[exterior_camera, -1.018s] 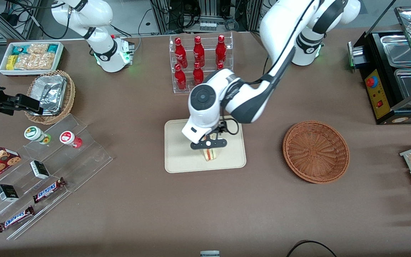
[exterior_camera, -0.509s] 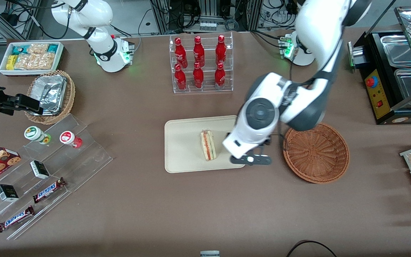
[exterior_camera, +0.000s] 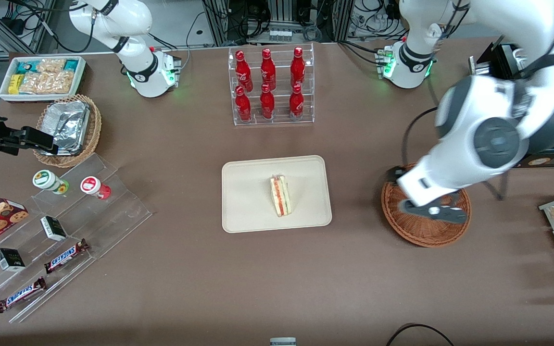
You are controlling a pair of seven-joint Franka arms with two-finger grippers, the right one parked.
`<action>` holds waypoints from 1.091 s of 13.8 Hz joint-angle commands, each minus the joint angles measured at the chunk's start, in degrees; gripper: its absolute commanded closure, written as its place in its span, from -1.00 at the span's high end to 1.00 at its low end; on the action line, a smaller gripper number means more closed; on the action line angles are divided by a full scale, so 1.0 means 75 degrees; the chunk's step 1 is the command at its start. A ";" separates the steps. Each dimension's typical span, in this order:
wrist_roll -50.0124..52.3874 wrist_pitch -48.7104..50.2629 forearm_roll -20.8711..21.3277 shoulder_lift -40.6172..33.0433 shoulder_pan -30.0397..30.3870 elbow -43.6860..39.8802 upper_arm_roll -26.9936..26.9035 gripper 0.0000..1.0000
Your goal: Place sandwich from basket to tray
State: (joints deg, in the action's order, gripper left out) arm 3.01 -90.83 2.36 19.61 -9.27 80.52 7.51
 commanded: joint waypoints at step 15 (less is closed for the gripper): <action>-0.0261 0.1750 0.0002 -0.1560 0.1317 0.0374 0.0042 1.00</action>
State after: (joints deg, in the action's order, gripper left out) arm 1.60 -79.08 2.37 10.92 -0.37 81.47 7.40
